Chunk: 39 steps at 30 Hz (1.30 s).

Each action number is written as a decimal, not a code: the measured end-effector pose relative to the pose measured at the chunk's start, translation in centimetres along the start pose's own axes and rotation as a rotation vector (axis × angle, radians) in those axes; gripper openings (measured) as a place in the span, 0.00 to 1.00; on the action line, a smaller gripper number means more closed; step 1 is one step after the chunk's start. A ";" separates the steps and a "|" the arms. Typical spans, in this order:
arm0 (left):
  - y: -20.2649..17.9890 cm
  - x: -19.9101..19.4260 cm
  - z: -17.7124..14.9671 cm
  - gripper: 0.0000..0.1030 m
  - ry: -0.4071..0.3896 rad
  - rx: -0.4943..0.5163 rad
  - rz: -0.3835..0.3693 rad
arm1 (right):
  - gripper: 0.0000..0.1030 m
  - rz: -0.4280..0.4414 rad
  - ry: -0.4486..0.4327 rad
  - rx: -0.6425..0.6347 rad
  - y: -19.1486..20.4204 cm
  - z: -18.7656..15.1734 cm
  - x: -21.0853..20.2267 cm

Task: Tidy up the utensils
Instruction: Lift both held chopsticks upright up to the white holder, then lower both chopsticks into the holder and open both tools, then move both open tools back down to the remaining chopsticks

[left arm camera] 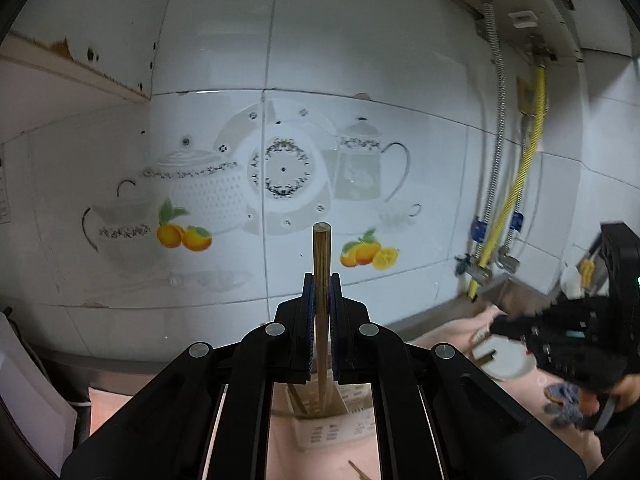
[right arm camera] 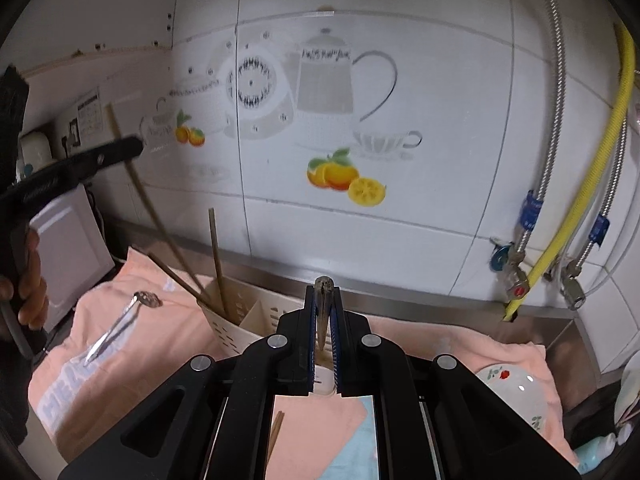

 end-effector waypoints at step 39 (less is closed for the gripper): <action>0.6 -1.5 -11.4 0.76 0.225 -0.049 -0.024 | 0.48 0.009 -0.020 -0.003 3.4 -8.2 -2.9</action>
Point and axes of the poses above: each gripper's, at about its wrist camera, not at the fingertips, and x roughly the way its jaws point, y to its left, z to its top, the point moved 4 cm from there along x, roughly the way its jaws point, and after that the axes turned 2 degrees about x, right-handed, at the moved point
